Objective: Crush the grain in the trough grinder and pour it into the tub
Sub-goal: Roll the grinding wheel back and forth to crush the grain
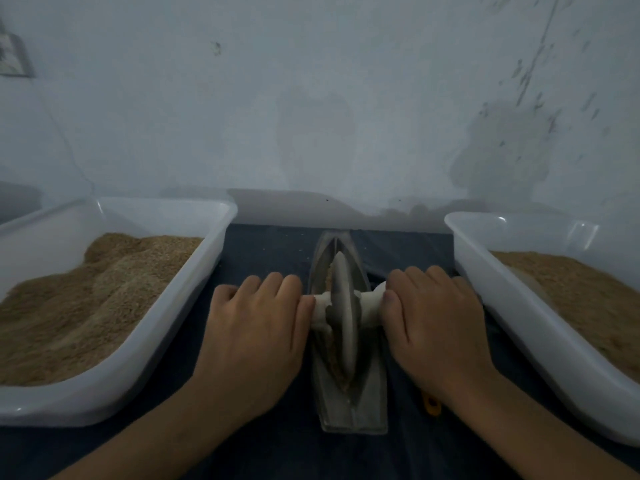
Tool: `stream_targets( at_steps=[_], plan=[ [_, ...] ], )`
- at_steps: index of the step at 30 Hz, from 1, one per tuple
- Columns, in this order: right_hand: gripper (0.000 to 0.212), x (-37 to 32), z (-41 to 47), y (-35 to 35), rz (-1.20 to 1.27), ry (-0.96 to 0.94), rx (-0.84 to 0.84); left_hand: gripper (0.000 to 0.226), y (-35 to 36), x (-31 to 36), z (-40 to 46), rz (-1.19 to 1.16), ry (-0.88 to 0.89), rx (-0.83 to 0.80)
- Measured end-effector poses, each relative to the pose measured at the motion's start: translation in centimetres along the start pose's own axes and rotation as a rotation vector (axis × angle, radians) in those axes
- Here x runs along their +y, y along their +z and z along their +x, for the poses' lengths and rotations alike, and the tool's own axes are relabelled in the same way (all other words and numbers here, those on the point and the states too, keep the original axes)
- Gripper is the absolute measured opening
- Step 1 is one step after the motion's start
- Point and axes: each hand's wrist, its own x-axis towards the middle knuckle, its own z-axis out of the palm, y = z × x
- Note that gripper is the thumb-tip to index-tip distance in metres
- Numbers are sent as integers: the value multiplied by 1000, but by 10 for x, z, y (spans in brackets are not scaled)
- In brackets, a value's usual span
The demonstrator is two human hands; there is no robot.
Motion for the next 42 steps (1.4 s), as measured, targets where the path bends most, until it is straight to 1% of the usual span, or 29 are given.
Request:
stream_targets(
  at_steps=[3,5,7,8,10,11,12,13,14,15,17,19,22,25,27,28,30,32,33,35,36,38,39,40,42],
  plan=[
    [33,0,11,10,0,36,-3,32,13,-2,18,22,7,30],
    [41,2,27,21,-12,82,-52,32,25,-3,38,89,18,-17],
    [46,6,49,35,-99,129,-170,26,41,-3,61,100,10,-130],
    [45,9,62,41,-131,151,-244,28,50,-5,75,119,-41,-176],
    [39,12,81,47,-126,205,-368,45,60,-11,103,206,-45,-234],
    [37,12,85,48,-116,225,-404,48,63,-11,110,232,-53,-294],
    [36,11,86,48,-108,227,-391,45,62,-10,111,261,-29,-305],
    [33,9,80,46,-114,199,-352,37,58,-9,105,285,15,-270],
    [32,9,70,46,-137,140,-306,27,52,-8,93,264,35,-225],
    [35,8,59,42,-129,105,-251,22,44,-5,78,226,54,-192],
    [39,6,36,29,-61,95,-123,25,28,-5,48,91,57,-125],
    [34,3,16,12,-20,39,-15,28,15,-7,22,-20,52,-64],
    [31,0,-2,-5,-14,-88,66,24,2,-13,-6,-67,97,-37],
    [29,-4,4,-3,-7,-90,73,29,6,-11,-3,-104,67,-48],
    [33,-1,17,11,-13,-41,37,37,18,-11,17,-102,41,-34],
    [37,3,26,17,4,10,-4,42,25,-13,30,-89,-4,-49],
    [39,10,50,35,-4,109,-128,49,44,-15,59,-58,-88,-111],
    [37,18,75,50,-45,162,-214,42,63,-18,89,-34,-139,-179],
    [43,20,85,54,-29,200,-235,41,70,-21,104,-31,-178,-219],
    [56,20,95,56,8,256,-236,48,75,-25,113,-83,-282,-298],
    [58,17,93,54,-53,218,-231,47,74,-25,109,-64,-279,-295],
    [53,10,74,46,-158,73,-176,43,64,-21,85,65,-134,-194],
    [49,7,60,39,-147,41,-139,45,57,-17,69,73,-84,-147],
    [46,4,48,31,-105,52,-116,47,47,-14,55,30,-77,-117],
    [39,3,26,17,-41,58,-69,42,29,-11,32,-36,-28,-56]
  ],
)
